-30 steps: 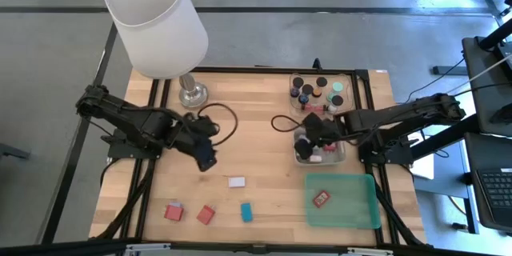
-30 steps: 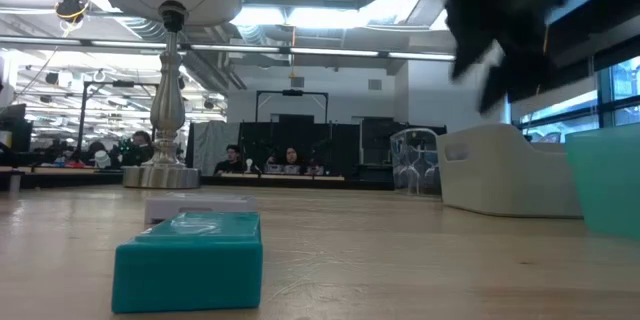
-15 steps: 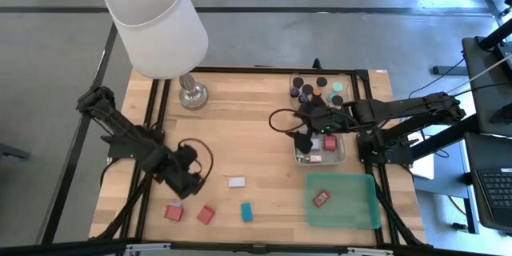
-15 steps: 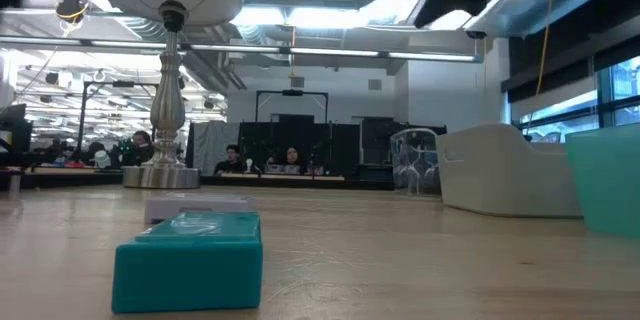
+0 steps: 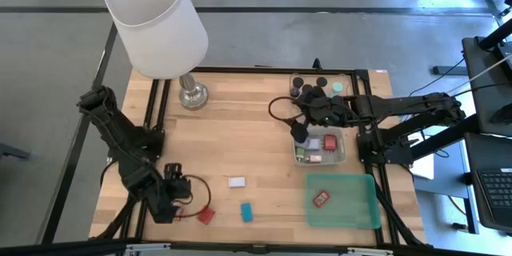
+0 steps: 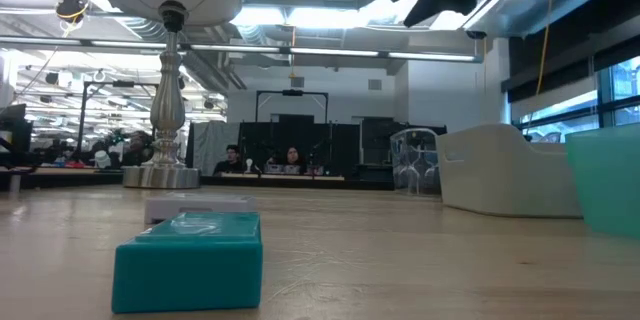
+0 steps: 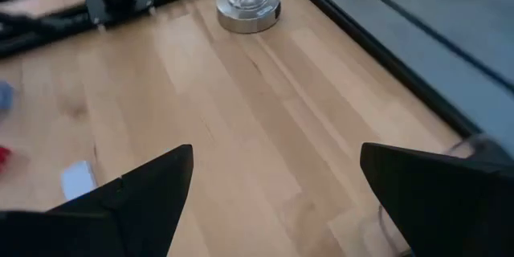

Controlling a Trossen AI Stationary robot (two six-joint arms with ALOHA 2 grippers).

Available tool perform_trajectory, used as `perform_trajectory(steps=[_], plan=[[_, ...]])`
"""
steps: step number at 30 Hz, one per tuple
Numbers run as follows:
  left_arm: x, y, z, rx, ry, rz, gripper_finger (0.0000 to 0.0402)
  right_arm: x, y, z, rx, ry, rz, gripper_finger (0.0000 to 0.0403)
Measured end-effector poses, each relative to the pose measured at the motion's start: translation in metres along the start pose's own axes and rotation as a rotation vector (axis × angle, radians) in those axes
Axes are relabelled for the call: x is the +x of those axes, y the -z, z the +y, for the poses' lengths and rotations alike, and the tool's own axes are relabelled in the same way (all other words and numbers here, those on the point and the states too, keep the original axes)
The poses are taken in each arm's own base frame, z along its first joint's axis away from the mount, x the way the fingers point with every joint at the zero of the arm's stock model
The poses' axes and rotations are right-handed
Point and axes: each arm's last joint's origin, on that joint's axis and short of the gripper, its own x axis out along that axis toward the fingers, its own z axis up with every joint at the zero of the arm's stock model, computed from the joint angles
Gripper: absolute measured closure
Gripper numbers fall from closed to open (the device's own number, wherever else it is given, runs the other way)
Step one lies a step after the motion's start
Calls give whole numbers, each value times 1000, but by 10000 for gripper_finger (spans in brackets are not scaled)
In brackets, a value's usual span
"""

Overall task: Pick & Place Office items
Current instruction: Put the left red charger adapter into the white bin

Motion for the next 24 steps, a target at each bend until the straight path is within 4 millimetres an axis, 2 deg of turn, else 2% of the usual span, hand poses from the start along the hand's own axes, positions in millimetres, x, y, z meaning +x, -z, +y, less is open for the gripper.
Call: perform_trajectory(steps=[6,15,24], plan=[[6,10,-10,229,3,41,93,0,0,0,93,0,1,42],[27,10,-24,229,-7,59,93,0,0,0,100,2,4,42],[40,19,-40,236,-13,34,93,0,1,0,92,2,5,42]])
